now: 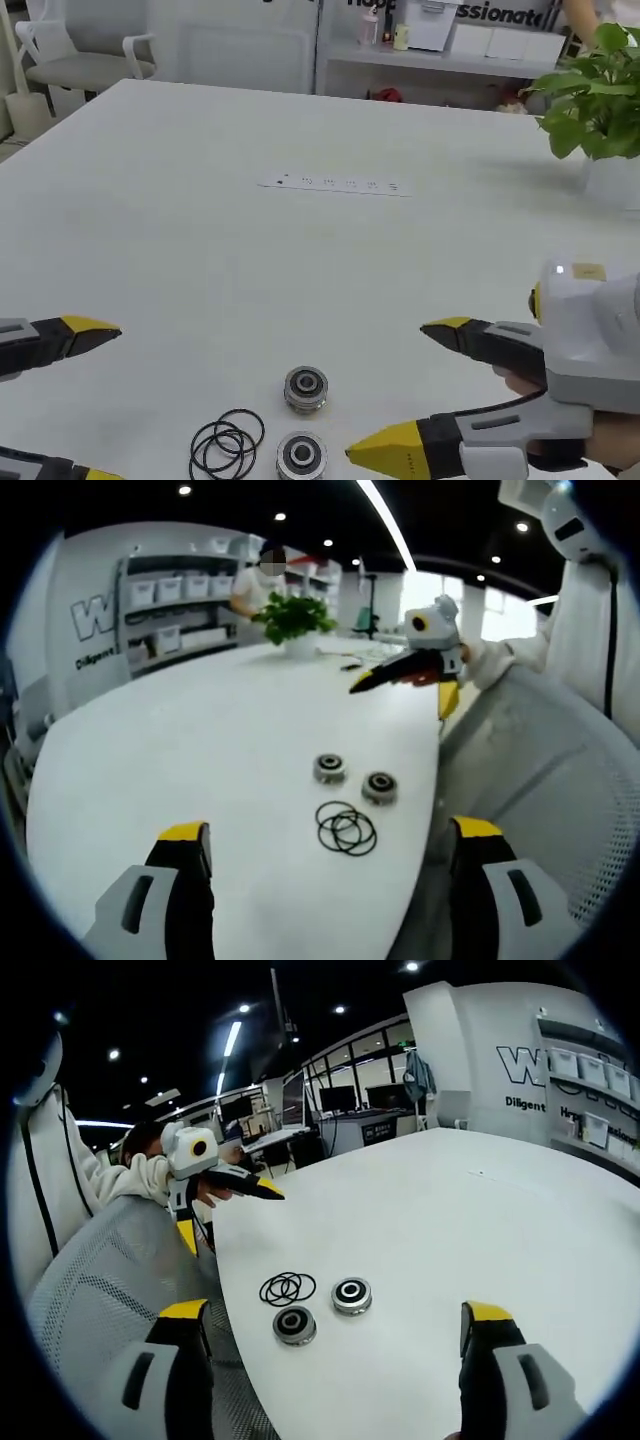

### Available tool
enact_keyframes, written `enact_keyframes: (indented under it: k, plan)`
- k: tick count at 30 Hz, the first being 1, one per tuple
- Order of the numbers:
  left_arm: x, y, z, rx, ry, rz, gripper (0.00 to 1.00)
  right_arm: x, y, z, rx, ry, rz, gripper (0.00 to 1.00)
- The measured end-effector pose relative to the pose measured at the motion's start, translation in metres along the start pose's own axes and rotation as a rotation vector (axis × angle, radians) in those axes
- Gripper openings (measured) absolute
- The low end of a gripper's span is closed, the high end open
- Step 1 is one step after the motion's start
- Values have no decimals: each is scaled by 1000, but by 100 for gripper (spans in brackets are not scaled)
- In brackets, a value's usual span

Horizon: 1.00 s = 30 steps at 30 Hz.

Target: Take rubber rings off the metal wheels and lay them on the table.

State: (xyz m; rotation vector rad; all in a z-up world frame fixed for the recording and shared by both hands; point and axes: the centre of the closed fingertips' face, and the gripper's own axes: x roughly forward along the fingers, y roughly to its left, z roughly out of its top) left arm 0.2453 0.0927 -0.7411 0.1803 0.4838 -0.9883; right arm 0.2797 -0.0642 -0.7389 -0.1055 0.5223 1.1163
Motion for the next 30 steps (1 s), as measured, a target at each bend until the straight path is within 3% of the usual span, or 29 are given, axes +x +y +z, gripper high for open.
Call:
enact_keyframes:
  k: [6,22,30]
  plan:
    - [0,1,0,-4,-1,4,100,0,2,-15,41,20,5,100]
    - [0,2,-4,-24,-2,5,100,2,7,-39,42,100,13,100]
    - [0,1,-4,-21,-2,3,100,3,6,-57,26,176,5,100]
